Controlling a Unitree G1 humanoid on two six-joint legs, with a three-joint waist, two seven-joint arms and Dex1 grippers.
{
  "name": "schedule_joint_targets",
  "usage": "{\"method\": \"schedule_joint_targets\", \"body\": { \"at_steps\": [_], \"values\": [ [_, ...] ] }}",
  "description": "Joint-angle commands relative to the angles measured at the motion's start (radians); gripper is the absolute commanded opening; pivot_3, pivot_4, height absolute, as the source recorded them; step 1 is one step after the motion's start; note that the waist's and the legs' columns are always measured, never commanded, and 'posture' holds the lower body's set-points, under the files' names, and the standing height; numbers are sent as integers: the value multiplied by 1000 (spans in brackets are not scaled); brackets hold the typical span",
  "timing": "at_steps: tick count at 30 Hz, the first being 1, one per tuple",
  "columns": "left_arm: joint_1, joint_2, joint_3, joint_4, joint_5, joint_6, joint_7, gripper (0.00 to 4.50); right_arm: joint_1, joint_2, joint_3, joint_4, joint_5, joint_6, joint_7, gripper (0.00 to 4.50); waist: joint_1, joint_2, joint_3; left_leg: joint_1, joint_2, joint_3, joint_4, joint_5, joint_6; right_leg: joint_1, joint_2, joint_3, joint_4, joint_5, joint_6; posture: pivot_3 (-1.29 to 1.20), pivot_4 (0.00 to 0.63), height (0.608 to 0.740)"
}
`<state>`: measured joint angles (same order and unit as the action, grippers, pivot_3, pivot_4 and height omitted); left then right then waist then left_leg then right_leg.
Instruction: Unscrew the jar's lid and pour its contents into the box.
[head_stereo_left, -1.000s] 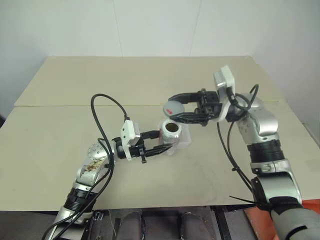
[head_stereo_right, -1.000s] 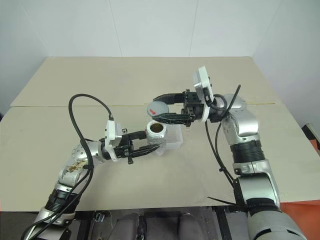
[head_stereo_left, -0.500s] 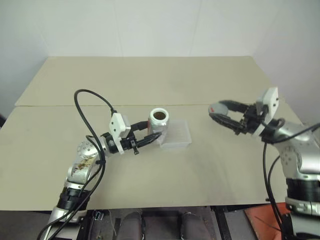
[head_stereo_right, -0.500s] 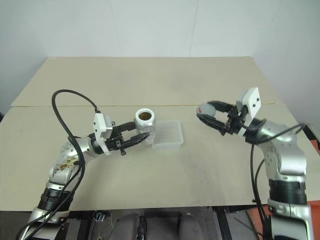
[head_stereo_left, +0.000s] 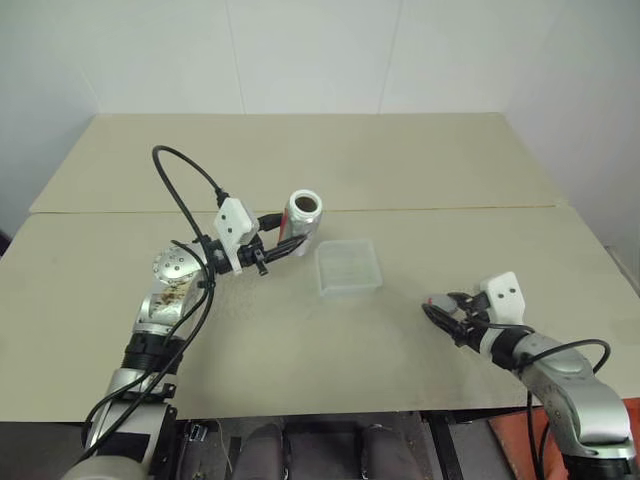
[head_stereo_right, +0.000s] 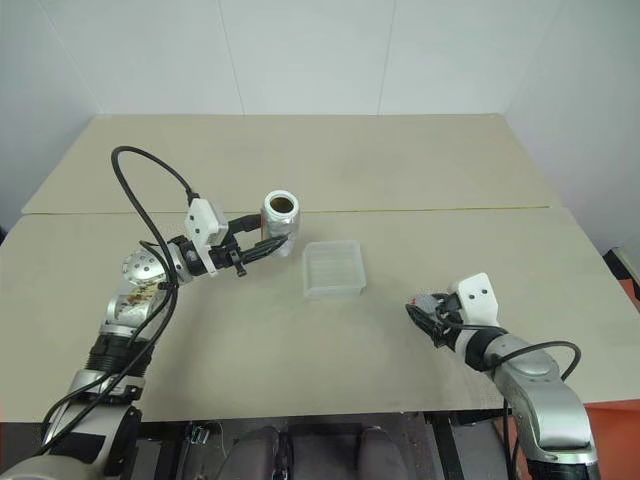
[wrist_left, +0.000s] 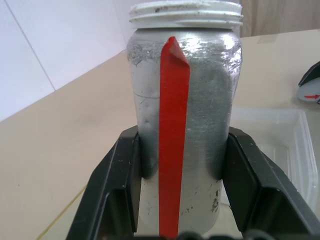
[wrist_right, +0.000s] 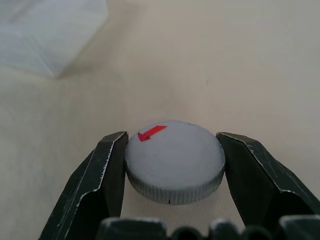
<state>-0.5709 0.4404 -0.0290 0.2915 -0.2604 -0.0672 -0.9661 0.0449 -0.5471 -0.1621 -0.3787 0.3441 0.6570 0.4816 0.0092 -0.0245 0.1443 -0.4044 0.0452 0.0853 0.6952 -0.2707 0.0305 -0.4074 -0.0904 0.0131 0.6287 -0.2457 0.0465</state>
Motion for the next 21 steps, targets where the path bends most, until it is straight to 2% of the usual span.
{"method": "schedule_joint_targets", "body": {
  "at_steps": [1, 4, 5, 9, 13, 16, 21],
  "values": [
    [-24, -1, 0, -7, 8, -34, -6, 1929, 13, -47, 26, -6, -34, 14, 14, 3512, 0, 0, 0, 0, 0, 0, 0, 0, 0, 0, 0, 0, 0, 0, 0, 0, 150, 740],
    [-21, -4, 0, -9, 11, -39, -3, 1929, 29, -74, 41, -9, -40, -4, 41, 4383, 3, 0, 0, 0, 0, 0, 0, 0, 0, 1, 0, 0, 0, 0, 0, 0, 150, 740],
    [-21, -7, 1, -6, 6, -42, -8, 1929, 31, -80, 42, -13, -45, -18, 47, 4451, 3, 0, 0, 0, 0, 0, 0, 0, 0, 1, 0, -1, 0, 0, 0, 0, 150, 740],
    [-22, -5, -8, 3, 20, -69, -20, 1929, 29, -112, 30, -41, -65, -46, 57, 4451, 3, 0, 0, 0, -1, 0, 0, 0, 0, 1, 0, -1, -1, 0, 0, 0, 150, 740],
    [-57, 2, -42, 67, 90, -152, -27, 1929, 1, -133, -91, -103, 42, -31, 113, 4451, 4, 0, 0, 0, -1, 0, 1, 0, 0, 1, 0, -1, 0, 0, 0, 0, 150, 740],
    [-106, -8, -54, 132, 114, -208, -37, 1929, 13, -192, -175, -168, 117, -9, 183, 4451, 4, 0, 0, 0, -1, 0, 1, 0, 0, 1, 0, -1, -1, 0, 1, 0, 150, 740],
    [-222, -15, -96, 283, 190, -341, -44, 1929, 26, -264, -261, -230, 160, 28, 209, 4451, 6, -1, 0, -1, -1, 0, 1, 0, 0, 2, 0, -2, -2, 0, 1, 0, 150, 740]
  ]
}}
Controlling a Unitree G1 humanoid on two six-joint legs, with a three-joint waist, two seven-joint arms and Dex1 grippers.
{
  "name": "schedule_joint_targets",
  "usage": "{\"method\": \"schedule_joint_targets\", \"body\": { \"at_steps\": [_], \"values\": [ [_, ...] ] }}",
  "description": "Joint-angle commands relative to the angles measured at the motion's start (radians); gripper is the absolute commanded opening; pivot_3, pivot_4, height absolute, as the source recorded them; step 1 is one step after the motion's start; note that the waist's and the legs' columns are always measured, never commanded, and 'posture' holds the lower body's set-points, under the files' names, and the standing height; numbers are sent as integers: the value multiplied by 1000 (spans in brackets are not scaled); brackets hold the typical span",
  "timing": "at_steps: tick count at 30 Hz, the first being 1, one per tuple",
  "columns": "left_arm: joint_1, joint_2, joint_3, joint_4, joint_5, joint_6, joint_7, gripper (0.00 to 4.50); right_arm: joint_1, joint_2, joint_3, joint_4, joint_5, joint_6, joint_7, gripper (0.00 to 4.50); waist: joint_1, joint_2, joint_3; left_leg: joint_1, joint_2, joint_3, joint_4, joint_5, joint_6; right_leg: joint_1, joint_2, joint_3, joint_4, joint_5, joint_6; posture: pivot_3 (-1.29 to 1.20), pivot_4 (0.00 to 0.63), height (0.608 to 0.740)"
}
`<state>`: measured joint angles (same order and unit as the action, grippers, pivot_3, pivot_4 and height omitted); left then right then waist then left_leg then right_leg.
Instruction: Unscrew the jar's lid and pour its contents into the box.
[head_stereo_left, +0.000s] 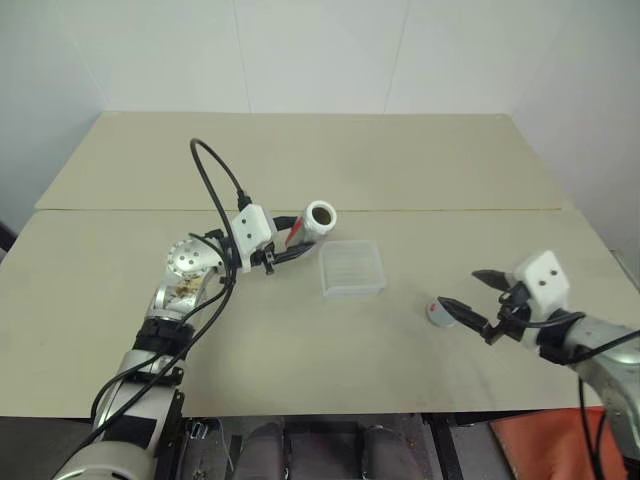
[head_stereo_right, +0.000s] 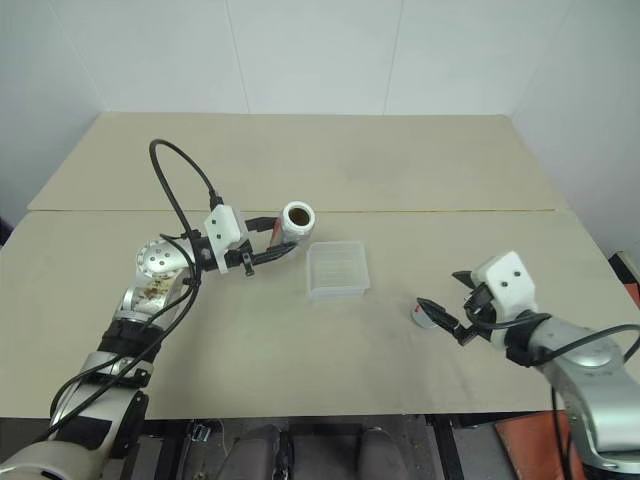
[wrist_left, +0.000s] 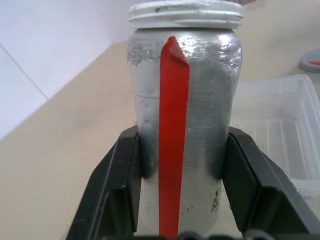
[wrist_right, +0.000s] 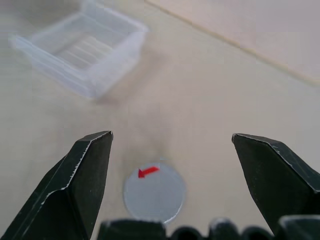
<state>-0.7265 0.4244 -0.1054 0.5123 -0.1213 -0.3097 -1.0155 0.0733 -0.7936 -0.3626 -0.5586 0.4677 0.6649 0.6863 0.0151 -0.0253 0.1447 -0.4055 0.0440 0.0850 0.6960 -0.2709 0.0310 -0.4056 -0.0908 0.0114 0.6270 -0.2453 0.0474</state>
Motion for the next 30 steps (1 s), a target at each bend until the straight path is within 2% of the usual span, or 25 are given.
{"method": "schedule_joint_targets", "body": {
  "at_steps": [1, 7, 9, 12, 15, 16, 21, 25, 27, 30],
  "values": [
    [-102, 1, -38, 114, 94, -152, 28, 1929, -6, -16, -70, -65, 47, 24, -3, 4451, -1, 0, 0, 0, 0, 0, 0, 0, 0, 0, 0, 0, 0, 0, 0, 0, 150, 740],
    [-296, 25, -166, 398, 384, -460, 237, 1929, 48, 0, -109, -180, 131, 48, 1, 4451, 0, -1, 0, -1, -1, 0, 0, 0, 0, 0, 0, 0, -1, 0, 0, 0, 150, 740],
    [-353, 23, -202, 474, 471, -530, 348, 1929, 87, -2, -115, -216, 140, 44, 4, 4451, 0, -1, 1, -2, -1, 0, 0, 0, 0, 0, 0, 0, -2, 0, 1, 0, 150, 740],
    [-439, 21, -281, 554, 649, -579, 600, 1929, 118, 10, -118, -246, 148, 43, -19, 4451, 1, -4, 2, -2, -1, 0, 0, 0, 1, 0, -1, 0, -2, 1, 2, 0, 150, 740],
    [-509, 25, -375, 601, 819, -609, 854, 1929, 134, 21, -121, -250, 150, 43, -43, 4451, 3, -6, 4, -2, -1, 0, 1, 0, 1, 0, -1, 0, -1, 1, 2, 0, 150, 740],
    [-543, 42, -462, 596, 952, -596, 1005, 1929, 139, 24, -120, -249, 147, 45, -51, 4451, 3, -6, 4, -2, -1, 0, 1, 0, 1, 0, -1, 0, -1, 1, 2, 0, 150, 740],
    [-601, 39, -628, 648, 1167, -612, 1381, 1929, 160, 31, -126, -257, 154, 40, -70, 4451, 5, -8, 4, -2, -1, 0, 0, 0, 1, -1, -1, 0, -2, 1, 3, 0, 150, 740],
    [-654, 28, -821, 666, 1393, -539, 1750, 1929, 159, 28, -129, -258, 164, 39, -73, 4451, 7, -10, 6, -2, -1, 1, 0, 0, 1, -1, -1, 0, -1, 0, 3, 0, 150, 740],
    [-675, 16, -888, 683, 1460, -504, 1865, 1929, 151, 25, -125, -253, 165, 41, -74, 4451, 9, -11, 6, -2, -1, 1, 0, 0, 1, -1, -1, 0, 0, 0, 3, 0, 150, 740],
    [-701, -2, -959, 727, 1522, -457, 1947, 1929, 126, 17, -123, -248, 175, 45, -73, 4451, 12, -12, 7, -4, -1, 1, 1, 0, 1, -2, -1, 0, -1, 0, 3, 0, 150, 740]
  ]
}}
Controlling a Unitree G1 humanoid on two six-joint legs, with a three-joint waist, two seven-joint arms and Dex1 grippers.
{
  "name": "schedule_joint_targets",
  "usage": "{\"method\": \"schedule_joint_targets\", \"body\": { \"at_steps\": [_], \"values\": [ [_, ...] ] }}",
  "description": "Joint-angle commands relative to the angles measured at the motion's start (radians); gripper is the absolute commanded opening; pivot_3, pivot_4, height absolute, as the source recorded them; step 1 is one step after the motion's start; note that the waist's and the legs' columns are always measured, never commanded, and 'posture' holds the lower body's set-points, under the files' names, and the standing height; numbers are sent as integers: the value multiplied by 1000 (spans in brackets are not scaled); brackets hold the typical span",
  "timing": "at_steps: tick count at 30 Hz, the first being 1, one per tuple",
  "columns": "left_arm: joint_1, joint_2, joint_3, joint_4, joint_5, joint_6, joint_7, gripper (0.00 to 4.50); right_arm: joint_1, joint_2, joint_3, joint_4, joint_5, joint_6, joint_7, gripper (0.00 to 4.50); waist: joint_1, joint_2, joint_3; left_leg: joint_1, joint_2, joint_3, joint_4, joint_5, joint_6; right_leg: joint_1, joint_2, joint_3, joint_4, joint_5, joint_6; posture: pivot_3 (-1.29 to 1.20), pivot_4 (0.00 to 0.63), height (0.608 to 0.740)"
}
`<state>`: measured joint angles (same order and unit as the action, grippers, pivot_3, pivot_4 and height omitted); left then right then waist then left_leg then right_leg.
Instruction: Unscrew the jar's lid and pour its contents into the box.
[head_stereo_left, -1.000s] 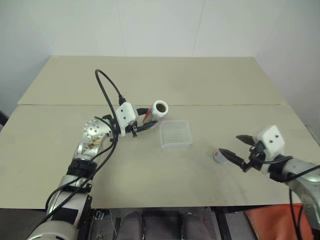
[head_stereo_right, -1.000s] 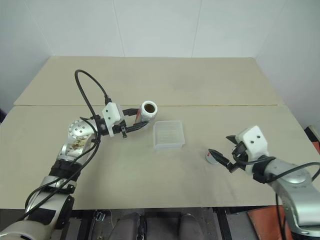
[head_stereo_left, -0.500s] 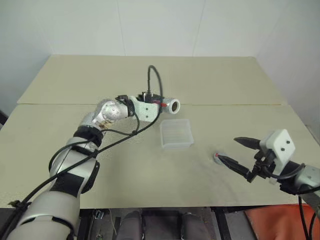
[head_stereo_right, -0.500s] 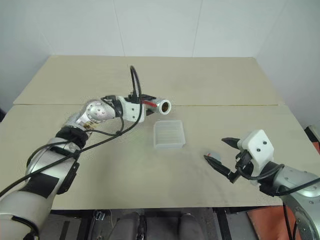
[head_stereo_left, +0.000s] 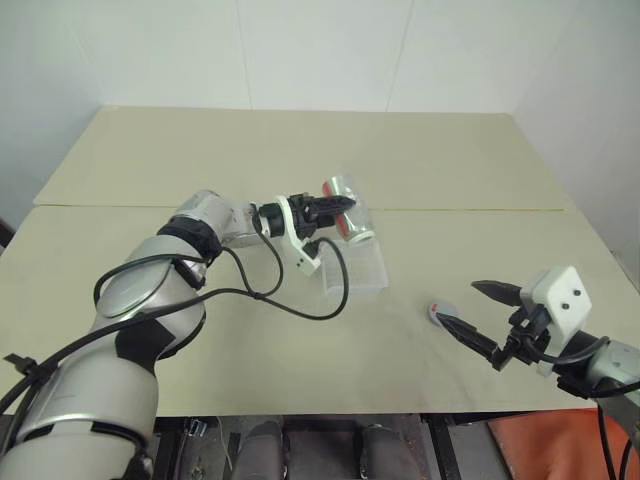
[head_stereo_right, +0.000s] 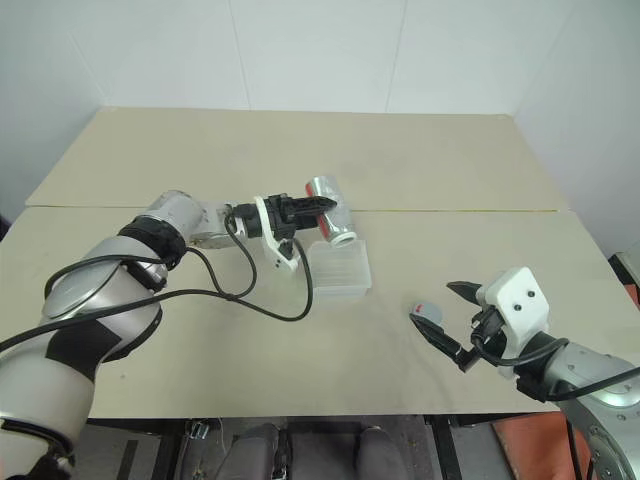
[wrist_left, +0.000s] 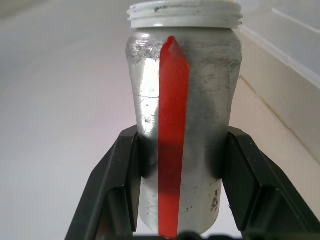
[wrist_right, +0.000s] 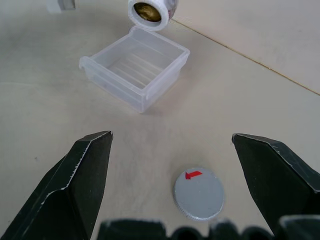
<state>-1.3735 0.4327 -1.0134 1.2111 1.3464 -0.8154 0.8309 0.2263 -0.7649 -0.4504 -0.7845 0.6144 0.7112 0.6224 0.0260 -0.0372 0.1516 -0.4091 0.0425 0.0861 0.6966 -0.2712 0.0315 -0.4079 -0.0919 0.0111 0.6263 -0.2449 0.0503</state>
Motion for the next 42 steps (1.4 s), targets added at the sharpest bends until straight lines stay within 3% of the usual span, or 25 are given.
{"method": "schedule_joint_targets", "body": {
  "at_steps": [1, 13, 20, 25, 27, 30, 32, 34, 37, 39, 42],
  "values": [
    [-61, -15, -71, 39, 71, 60, 127, 1929, -36, -14, -36, -22, 33, 2, -8, 4451, 1, 0, 0, 0, 0, 0, 0, 0, 0, 0, 0, 0, 0, 0, 0, 0, 150, 740],
    [-115, -66, -212, 93, 167, 177, 262, 1929, -86, -36, -4, 0, 33, 16, -10, 4451, 13, -1, 1, -5, 0, 2, 3, 0, 0, -5, 0, 0, 2, 0, 0, 0, 150, 740],
    [-95, -69, -111, 117, 18, 49, 122, 1929, -96, -44, 7, 15, 28, 17, -18, 4451, 15, -1, 1, -10, -1, 3, 5, 1, -1, -11, -1, 1, 4, 0, 0, 0, 150, 740],
    [37, -41, 243, 160, -409, -138, -319, 1929, -87, -42, 9, 12, 19, 14, -28, 4451, 8, 0, 0, -12, 1, 3, 7, 4, -7, -13, 0, 0, 6, 0, 0, 0, 150, 740],
    [134, -75, 503, 163, -737, -168, -673, 1929, -84, -39, 7, 13, 21, 16, -31, 4451, 6, 0, 0, -12, 1, 4, 7, 4, -7, -13, 0, 1, 6, 0, 0, 0, 150, 740],
    [301, -152, 824, -1, -1258, 39, -1280, 1929, -84, -45, 4, 17, 32, 17, -18, 4451, 3, 1, -1, -12, 2, 4, 9, 6, -9, -13, 0, 0, 8, 0, 0, 0, 150, 740],
    [432, -165, 904, -234, -1478, 231, -1498, 1929, -89, -53, 8, 24, 36, 13, -4, 4451, -7, 1, -1, -13, 3, 4, 14, 6, -9, -13, 0, -1, 16, 0, 0, 0, 150, 740],
    [571, -151, 919, -490, -1576, 398, -1570, 1929, -102, -60, 23, 41, 31, 7, 10, 4451, -15, 1, -1, -13, 3, 2, 14, 6, -8, -13, 0, 0, 16, 0, 0, 0, 150, 740],
    [728, -161, 951, -799, -1693, 658, -1535, 1929, -129, -69, 53, 72, 18, -1, 22, 4451, -24, 2, -1, -12, 4, -4, 14, 4, -4, -12, 1, 2, 17, 0, 0, 0, 150, 740],
    [798, -178, 980, -941, -1757, 805, -1477, 1929, -152, -70, 76, 88, 15, -8, 31, 4451, -23, 2, -1, -11, 3, -4, 15, 1, 0, -12, 1, 2, 19, 0, 0, 0, 150, 740],
    [877, -181, 989, -1076, -1745, 912, -1407, 1929, -195, -69, 115, 111, 4, -14, 40, 4451, -22, 2, -2, -8, 3, -5, 15, 1, 0, -10, 1, 3, 17, 0, 0, 0, 150, 740]
  ]
}}
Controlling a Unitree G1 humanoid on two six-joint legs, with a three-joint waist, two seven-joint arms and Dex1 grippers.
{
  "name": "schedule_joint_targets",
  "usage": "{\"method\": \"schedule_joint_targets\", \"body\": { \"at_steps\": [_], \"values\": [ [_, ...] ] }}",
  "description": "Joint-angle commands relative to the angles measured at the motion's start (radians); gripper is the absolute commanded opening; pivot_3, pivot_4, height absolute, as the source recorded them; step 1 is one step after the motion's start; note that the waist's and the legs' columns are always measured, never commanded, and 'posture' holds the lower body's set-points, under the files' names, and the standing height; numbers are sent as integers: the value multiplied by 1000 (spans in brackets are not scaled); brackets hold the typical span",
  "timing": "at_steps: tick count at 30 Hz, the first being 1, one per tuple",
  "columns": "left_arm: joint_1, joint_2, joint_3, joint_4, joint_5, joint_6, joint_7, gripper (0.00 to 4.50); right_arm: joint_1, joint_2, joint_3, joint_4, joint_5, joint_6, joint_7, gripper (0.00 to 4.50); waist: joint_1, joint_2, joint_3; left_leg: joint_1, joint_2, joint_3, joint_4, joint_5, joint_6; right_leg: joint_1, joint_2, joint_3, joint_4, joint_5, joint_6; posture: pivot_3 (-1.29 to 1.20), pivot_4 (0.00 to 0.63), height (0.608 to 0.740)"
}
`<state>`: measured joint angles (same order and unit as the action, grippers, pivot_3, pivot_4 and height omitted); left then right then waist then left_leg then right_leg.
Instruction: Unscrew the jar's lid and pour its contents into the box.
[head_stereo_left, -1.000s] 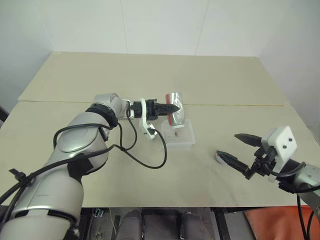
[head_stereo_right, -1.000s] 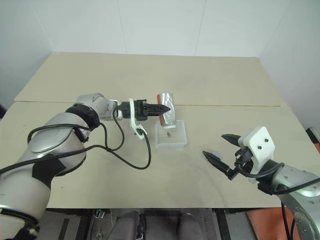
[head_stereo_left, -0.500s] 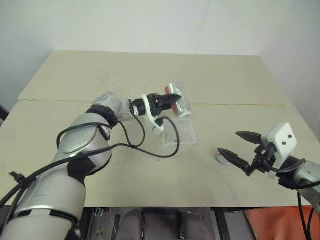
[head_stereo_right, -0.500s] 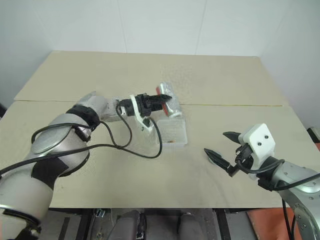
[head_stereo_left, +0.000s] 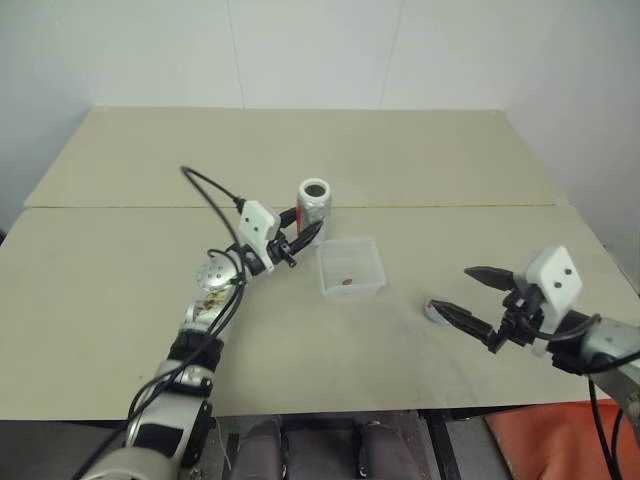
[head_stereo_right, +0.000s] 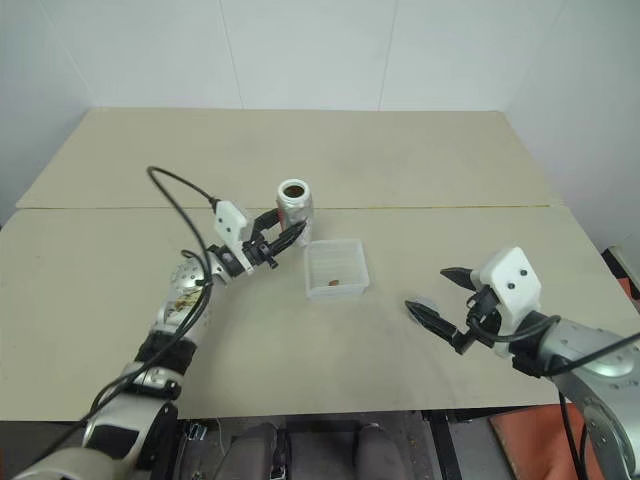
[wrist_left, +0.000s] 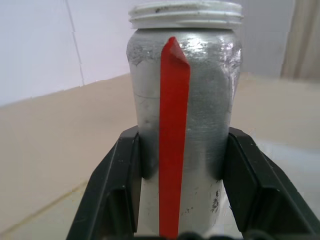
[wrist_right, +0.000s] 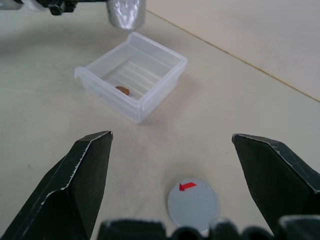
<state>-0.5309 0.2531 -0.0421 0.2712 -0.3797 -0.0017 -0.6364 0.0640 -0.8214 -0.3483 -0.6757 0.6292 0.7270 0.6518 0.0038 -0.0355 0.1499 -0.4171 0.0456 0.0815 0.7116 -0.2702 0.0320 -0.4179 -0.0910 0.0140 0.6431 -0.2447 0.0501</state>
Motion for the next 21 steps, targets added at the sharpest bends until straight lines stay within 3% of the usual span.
{"method": "schedule_joint_targets", "body": {
  "at_steps": [1, 8, 21],
  "values": [
    [56, 1, 18, -168, -6, 120, 79, 1929, -46, -13, 26, 10, -18, -31, 12, 4451, 2, 1, -1, 2, 0, 0, 0, 0, 0, 1, 0, 1, -1, 0, 0, 0, 150, 740],
    [145, 18, 28, -246, 104, 127, 174, 1929, -77, -1, 67, 33, -49, -43, 19, 4451, 10, 2, -1, 5, -1, 0, -1, -1, 1, 6, 0, 0, -2, 0, 0, 0, 150, 740],
    [192, -6, 39, -116, 200, -9, 201, 1929, -54, 26, 74, 9, -66, -47, 7, 4451, 10, 2, -2, 12, -1, 0, -4, -1, 1, 14, 0, -1, -11, 0, 0, 0, 150, 740]
  ]
}}
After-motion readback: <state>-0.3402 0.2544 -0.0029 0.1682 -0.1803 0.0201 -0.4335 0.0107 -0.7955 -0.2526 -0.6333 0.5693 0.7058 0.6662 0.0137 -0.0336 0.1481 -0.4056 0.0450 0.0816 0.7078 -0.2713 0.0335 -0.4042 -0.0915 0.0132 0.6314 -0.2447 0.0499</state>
